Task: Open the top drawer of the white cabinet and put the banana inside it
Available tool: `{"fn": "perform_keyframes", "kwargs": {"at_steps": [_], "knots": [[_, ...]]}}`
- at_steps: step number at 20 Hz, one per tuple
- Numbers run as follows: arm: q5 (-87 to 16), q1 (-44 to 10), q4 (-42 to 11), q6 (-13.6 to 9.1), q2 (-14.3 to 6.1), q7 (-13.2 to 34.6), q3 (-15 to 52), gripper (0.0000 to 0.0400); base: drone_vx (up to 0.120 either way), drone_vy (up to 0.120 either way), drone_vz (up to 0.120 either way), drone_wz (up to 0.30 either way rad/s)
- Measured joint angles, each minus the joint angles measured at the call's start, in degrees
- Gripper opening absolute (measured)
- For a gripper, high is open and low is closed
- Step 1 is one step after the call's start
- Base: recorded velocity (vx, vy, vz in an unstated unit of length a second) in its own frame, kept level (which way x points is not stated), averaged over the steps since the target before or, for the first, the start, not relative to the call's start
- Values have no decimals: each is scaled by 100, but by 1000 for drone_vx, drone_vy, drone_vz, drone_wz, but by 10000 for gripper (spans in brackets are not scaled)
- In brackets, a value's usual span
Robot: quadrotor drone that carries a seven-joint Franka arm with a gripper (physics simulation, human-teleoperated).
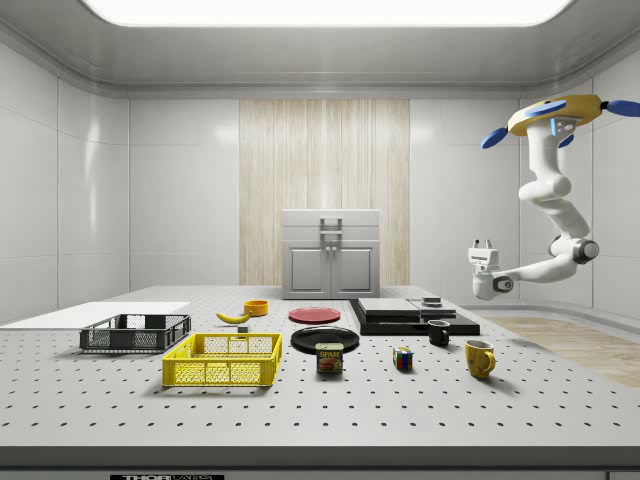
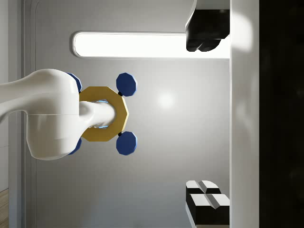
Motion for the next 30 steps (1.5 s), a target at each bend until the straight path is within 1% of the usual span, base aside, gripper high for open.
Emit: {"fn": "perform_keyframes", "kwargs": {"at_steps": [9,15,20,21,23,26,28,30], "knots": [[-4,-6,-17,33,-23,-2,7,400,120,-116,0,0],[-16,-11,-34,59,-41,-1,18,400,120,0,0,0],[-43,-19,-49,80,-56,2,38,400,0,0,0,0],[335,25,-56,77,-52,-32,-188,400,0,0,0,0],[1693,215,-215,45,-50,-249,-1073,400,0,0,0,0],[3380,536,-711,13,-89,-525,-2184,400,0,0,27,0],[4180,743,-1057,11,-136,-662,-2712,400,0,0,120,0],[4752,933,-1347,24,-191,-764,-3098,400,80,-20,120,0]]}}
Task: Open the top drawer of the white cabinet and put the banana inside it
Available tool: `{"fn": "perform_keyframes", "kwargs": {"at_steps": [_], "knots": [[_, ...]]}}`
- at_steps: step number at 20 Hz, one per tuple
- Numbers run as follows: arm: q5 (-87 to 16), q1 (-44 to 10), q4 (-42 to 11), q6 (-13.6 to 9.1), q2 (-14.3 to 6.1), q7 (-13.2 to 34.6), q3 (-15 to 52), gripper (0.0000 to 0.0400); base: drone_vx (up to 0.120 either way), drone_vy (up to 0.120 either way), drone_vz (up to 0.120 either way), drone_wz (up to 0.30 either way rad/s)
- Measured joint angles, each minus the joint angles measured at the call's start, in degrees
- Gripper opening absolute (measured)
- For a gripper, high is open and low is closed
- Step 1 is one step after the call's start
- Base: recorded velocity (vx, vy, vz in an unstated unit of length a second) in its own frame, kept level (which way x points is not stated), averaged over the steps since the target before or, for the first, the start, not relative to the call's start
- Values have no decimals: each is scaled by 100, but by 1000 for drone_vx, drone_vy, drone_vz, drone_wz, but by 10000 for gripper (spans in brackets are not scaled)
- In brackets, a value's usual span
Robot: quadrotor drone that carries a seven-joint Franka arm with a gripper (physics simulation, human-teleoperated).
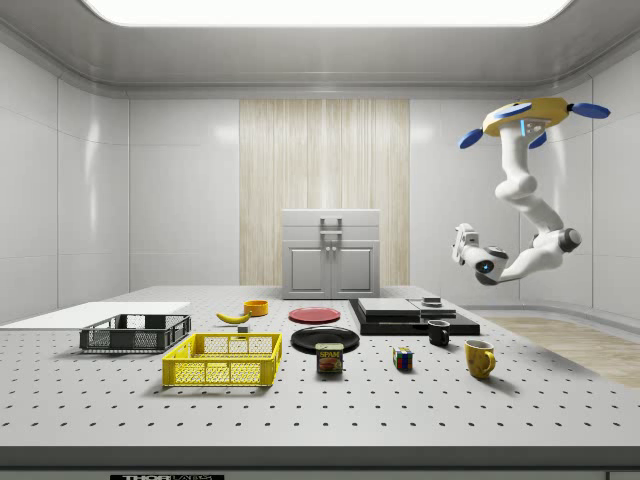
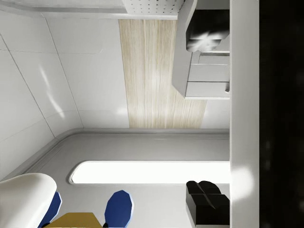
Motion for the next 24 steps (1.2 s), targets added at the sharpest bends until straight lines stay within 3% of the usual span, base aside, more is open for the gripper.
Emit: {"fn": "perform_keyframes", "kwargs": {"at_steps": [8,24], "knots": [[950,573,-601,158,-237,-149,-776,400,120,-105,120,0],[964,1280,-835,624,-690,3,-1269,400,120,-120,120,0]]}}
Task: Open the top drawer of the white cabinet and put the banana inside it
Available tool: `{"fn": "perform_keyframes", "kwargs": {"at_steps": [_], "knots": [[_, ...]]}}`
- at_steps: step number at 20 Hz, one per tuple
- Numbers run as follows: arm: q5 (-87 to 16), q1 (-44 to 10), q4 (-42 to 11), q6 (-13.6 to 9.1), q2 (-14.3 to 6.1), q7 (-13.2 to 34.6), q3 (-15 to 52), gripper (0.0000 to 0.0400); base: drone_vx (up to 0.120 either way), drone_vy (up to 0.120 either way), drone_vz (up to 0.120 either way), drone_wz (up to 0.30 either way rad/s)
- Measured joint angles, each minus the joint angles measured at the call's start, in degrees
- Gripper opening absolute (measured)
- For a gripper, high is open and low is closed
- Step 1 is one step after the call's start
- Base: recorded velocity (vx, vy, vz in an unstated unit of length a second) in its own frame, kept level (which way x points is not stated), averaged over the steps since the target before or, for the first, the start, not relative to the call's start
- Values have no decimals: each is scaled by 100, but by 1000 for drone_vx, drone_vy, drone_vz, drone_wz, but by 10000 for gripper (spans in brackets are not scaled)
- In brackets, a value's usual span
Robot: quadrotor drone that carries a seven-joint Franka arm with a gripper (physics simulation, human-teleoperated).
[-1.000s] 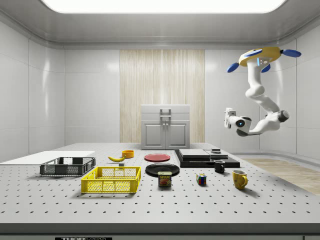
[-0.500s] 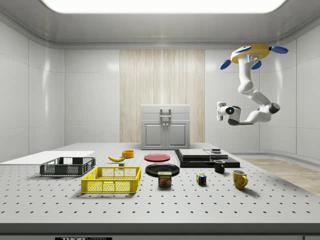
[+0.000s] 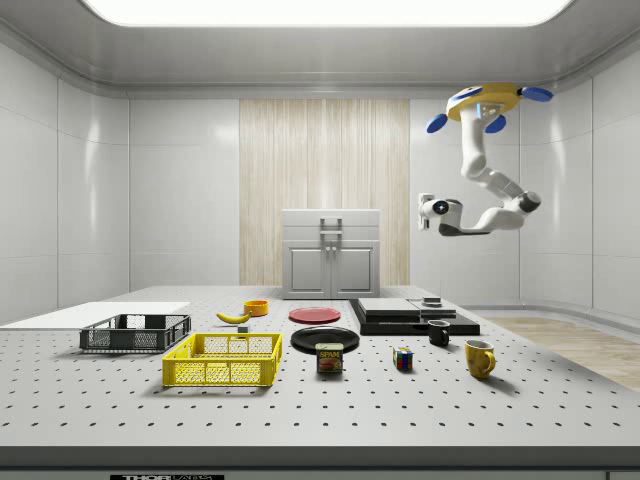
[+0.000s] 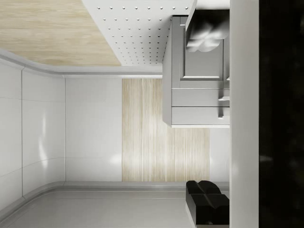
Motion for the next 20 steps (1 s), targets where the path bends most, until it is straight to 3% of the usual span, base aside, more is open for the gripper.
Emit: {"fn": "perform_keyframes", "kwargs": {"at_steps": [6,10,13,20], "knots": [[-102,211,-27,170,-162,89,-106,400,120,-33,20,0],[-175,341,-43,279,-267,149,-168,400,120,0,120,0],[-229,434,-53,358,-344,194,-210,400,120,-13,27,0],[-356,635,-76,533,-519,298,-298,400,120,-120,0,0]]}}
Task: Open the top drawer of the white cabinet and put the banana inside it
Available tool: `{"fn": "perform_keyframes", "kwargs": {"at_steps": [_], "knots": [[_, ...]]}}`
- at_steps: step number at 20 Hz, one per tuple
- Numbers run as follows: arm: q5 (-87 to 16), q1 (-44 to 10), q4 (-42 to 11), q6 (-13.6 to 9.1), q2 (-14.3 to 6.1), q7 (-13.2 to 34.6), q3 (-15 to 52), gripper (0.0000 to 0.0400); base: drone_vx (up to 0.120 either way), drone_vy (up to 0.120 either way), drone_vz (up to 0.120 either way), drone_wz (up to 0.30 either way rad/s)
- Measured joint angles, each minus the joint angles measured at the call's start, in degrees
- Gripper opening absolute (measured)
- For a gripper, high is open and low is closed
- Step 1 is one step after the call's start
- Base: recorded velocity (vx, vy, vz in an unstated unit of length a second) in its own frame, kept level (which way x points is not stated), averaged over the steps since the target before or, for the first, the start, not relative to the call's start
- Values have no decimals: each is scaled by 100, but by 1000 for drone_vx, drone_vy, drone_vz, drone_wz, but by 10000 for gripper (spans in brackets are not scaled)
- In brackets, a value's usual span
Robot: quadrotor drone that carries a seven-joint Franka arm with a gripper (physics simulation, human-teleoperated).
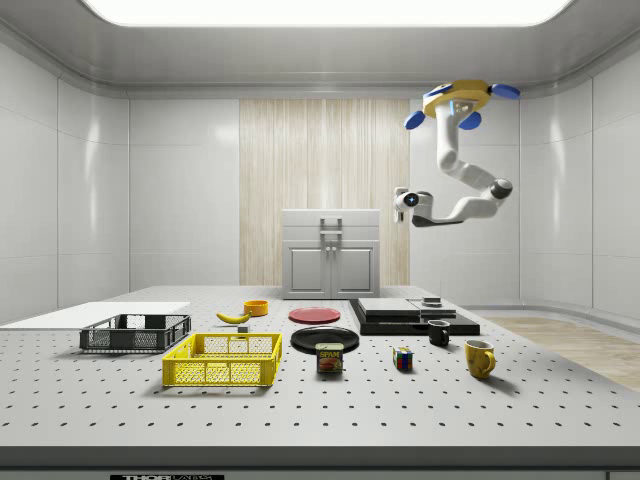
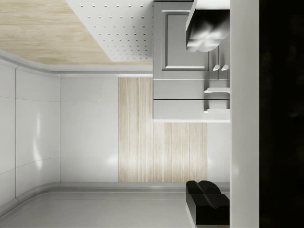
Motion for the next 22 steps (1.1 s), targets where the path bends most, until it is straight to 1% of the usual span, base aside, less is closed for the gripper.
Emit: {"fn": "perform_keyframes", "kwargs": {"at_steps": [22], "knots": [[-363,508,-62,459,-483,300,-198,400,120,-120,0,0]]}}
